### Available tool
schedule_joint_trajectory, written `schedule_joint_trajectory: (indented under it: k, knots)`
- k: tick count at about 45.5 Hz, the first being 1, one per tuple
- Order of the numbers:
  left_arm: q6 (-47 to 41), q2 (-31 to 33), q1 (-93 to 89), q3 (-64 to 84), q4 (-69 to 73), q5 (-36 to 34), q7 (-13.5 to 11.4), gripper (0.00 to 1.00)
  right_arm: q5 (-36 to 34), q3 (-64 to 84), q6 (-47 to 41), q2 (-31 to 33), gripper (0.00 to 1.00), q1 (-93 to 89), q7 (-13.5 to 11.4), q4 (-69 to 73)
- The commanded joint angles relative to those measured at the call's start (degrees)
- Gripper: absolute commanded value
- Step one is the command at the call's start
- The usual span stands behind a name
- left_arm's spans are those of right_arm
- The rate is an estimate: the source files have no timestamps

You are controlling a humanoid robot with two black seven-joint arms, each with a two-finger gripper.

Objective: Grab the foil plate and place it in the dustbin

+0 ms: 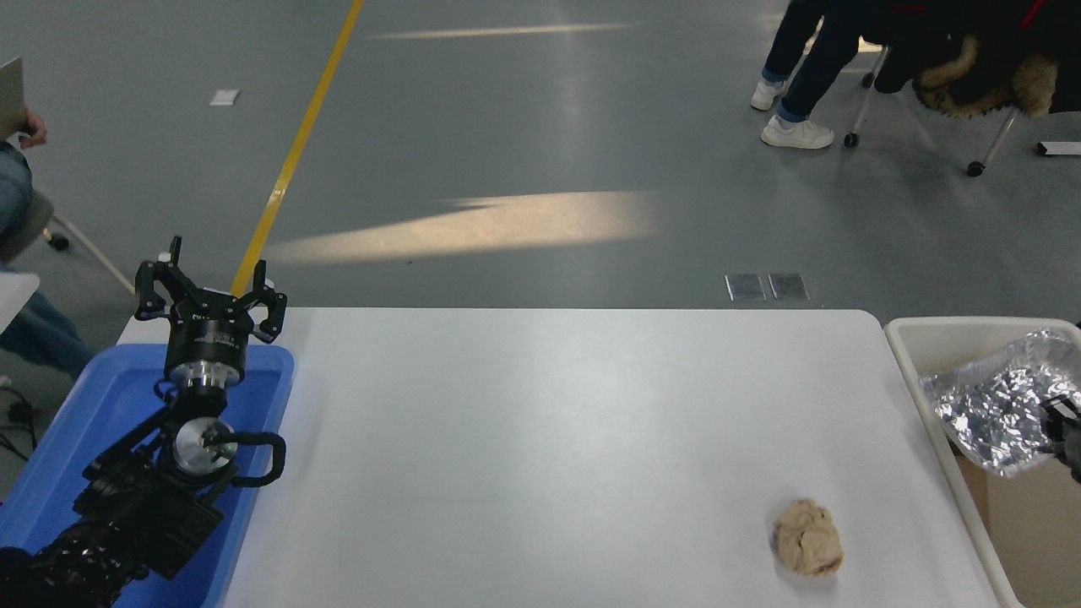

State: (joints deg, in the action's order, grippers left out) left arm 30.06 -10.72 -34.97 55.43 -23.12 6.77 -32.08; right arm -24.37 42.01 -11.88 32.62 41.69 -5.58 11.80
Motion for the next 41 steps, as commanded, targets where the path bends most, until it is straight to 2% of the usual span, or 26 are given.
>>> schedule_joint_trajectory:
  k: [1,2,4,24,28,33,36,41]
  knots:
    - [0.0,0.0,-0.01,0.03,0.0,0.0,0.0,0.99,0.46,-3.95,3.09,-2.3,0.94,-7.15,0.05,-8.02]
    - [0.0,0.0,-0.01,0.03,0.0,0.0,0.0,0.99,0.46,-3.95,3.35,-2.3,0.99,-7.15,0.05,-8.02]
    - [0.0,0.0,-0.01,-0.06,0.0,0.0,0.0,0.99,0.46,-3.86,3.7,-2.3,1.0,-7.07,0.05,-8.02]
    - [0.0,0.0,-0.09,-0.06,0.0,0.0,0.0,0.99,0.81,-3.07,2.13,-1.77,1.0,-2.94,0.84,-5.92]
    - [0.0,0.0,-0.18,-0.06,0.0,-0.09,0.0,0.99,2.13,-2.28,1.86,0.68,1.0,2.76,1.1,1.28]
    - [0.0,0.0,-0.18,-0.06,0.0,-0.09,0.09,0.99,8.1,0.61,3.09,6.66,1.0,12.69,1.19,17.09]
    - [0.0,0.0,-0.18,-0.14,-0.08,-0.09,0.09,0.99,11.26,4.65,3.62,7.28,0.99,20.5,1.19,25.01]
    - [0.0,0.0,-0.18,-0.14,-0.08,-0.18,0.09,0.99,12.15,14.05,4.23,6.67,0.99,32.55,1.19,36.52]
